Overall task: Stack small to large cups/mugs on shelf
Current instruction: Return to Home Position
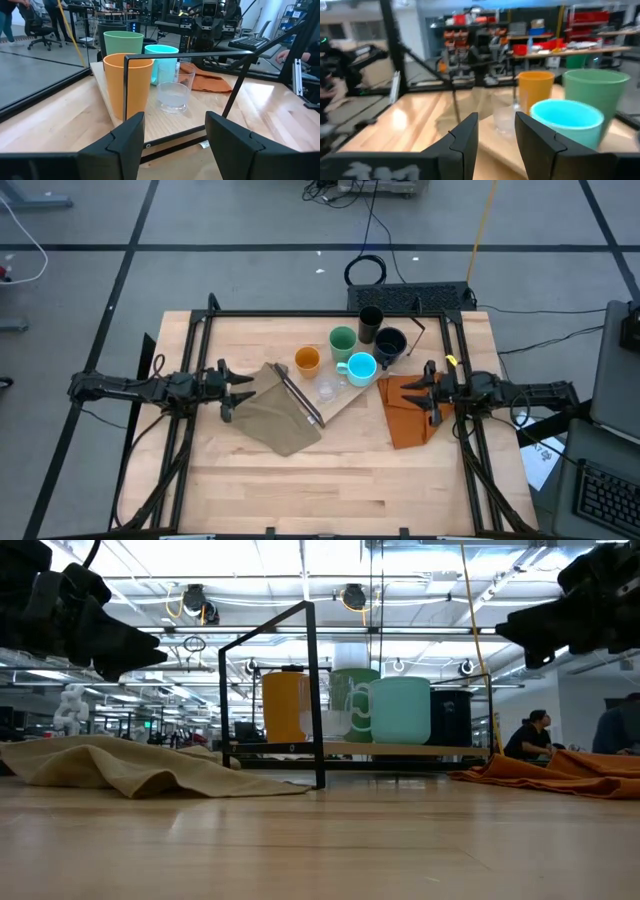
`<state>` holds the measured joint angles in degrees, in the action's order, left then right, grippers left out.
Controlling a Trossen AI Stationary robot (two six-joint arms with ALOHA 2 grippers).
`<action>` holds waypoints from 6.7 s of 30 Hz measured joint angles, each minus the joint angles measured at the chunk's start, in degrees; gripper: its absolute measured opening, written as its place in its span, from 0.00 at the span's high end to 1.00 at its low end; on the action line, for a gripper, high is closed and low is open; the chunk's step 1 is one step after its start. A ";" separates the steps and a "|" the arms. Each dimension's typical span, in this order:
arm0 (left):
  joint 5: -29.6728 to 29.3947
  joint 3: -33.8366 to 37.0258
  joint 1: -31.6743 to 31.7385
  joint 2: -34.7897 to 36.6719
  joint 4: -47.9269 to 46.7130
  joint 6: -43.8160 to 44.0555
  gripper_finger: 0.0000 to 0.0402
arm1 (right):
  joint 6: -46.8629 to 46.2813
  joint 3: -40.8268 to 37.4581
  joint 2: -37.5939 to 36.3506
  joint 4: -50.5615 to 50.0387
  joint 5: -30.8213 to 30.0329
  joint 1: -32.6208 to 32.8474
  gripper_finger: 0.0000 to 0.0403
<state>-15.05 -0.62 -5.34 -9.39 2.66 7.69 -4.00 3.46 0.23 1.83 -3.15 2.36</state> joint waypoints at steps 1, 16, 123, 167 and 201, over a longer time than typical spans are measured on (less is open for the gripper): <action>0.00 0.00 0.00 0.02 0.00 0.31 0.48 | -0.20 -0.67 0.05 0.19 -0.36 0.01 0.70; 1.12 0.00 0.00 0.00 -0.15 0.15 0.48 | -2.87 -2.46 -0.04 1.35 -2.93 -0.07 0.70; 15.09 0.00 9.42 5.49 -1.86 -7.57 0.96 | -1.59 -2.64 0.07 1.78 -4.25 0.01 0.98; 17.55 0.04 7.56 5.53 -1.16 -7.44 0.99 | -2.41 -2.57 0.07 0.45 -2.52 0.01 1.00; 17.49 0.00 7.56 5.54 -1.16 -7.43 0.92 | -2.39 -2.57 0.07 0.47 -2.56 0.01 1.00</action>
<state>2.44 -0.62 2.22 -3.85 1.50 0.26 -6.39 0.89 0.30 2.31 -5.72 2.37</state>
